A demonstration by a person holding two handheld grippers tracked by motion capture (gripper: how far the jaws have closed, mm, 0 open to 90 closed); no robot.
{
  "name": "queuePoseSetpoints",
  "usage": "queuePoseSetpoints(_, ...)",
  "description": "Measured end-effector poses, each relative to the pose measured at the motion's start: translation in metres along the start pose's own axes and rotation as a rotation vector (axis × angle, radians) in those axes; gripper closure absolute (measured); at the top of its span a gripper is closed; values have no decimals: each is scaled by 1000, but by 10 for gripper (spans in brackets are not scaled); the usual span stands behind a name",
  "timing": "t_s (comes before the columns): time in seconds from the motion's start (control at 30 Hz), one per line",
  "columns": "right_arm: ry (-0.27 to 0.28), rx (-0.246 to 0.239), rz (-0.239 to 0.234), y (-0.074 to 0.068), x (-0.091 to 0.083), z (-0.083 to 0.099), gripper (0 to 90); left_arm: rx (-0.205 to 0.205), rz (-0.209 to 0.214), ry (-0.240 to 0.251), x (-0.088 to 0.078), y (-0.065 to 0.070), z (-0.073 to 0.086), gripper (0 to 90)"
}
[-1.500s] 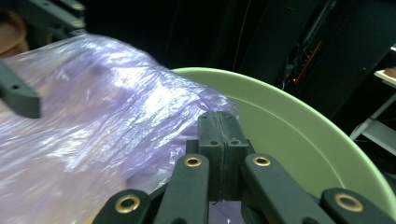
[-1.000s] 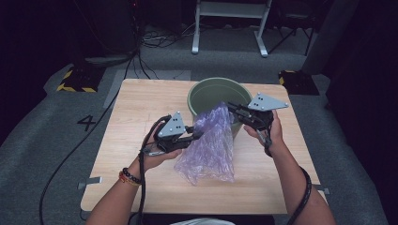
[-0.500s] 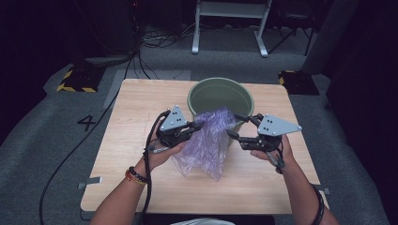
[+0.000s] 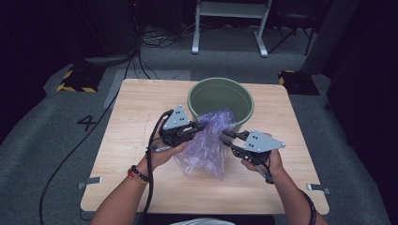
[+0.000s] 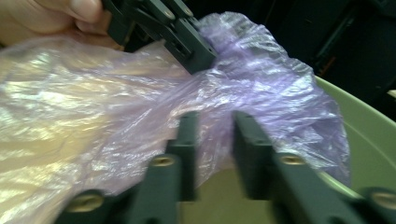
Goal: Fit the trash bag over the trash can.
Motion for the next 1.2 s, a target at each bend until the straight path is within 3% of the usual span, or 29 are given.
queuePoseSetpoints(0.07, 2, 5, 5, 1, -1, -1, 900, 3, 0, -1, 0, 0, 0, 833)
queuePoseSetpoints(0.27, 21, 11, 35, 10, -7, -6, 900, 5, 1, 5, -2, 0, 0, 775)
queuePoseSetpoints(0.37, 31, 37, 14, 13, -8, -8, 886, 21, -4, 0, -2, 1, 0, 829)
queuePoseSetpoints(0.4, 32, 42, 8, 14, -9, -7, 828, 28, -6, 3, -3, 2, -1, 859)
queuePoseSetpoints(0.5, 31, 40, 21, 13, -9, -4, 859, 35, -6, -1, -2, 3, -1, 835)
queuePoseSetpoints(0.57, 35, 43, 25, 15, -10, -4, 900, 8, -27, 1, 0, -1, -2, 675)
queuePoseSetpoints(0.6, 34, 45, 22, 16, -10, -4, 900, -5, -22, 0, -1, -2, -2, 494)
queuePoseSetpoints(0.63, 34, 45, 22, 16, -10, -4, 900, -18, -6, 9, -2, -2, -3, 494)
queuePoseSetpoints(0.7, 31, 45, 23, 19, -9, -5, 900, -29, 26, 30, -4, 0, -4, 336)
queuePoseSetpoints(0.77, 34, 56, 19, 22, -8, -5, 900, -30, 28, 35, -6, 2, -4, 200)
queuePoseSetpoints(0.9, 32, 70, 37, 31, -7, -6, 900, 0, 41, 0, -6, 7, 0, 158)
queuePoseSetpoints(1.03, 31, 93, 53, 41, -5, -8, 900, 64, 83, -32, -5, 16, 7, 156)
queuePoseSetpoints(1.13, 28, 102, 60, 48, -2, -9, 900, 88, 78, -51, -3, 20, 11, 161)
queuePoseSetpoints(1.2, 18, 103, 67, 51, 0, -10, 900, 94, 78, -50, -1, 20, 12, 256)
Point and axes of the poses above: each handheld gripper's, and its own axes: x roughly forward along the jaws, z roughly out of its underside, y roughly to its right, the point moved 9 cm from there along x, roughly forward along the jaws, and after that the axes turned 12 degrees about -y, right-handed, at the moved point
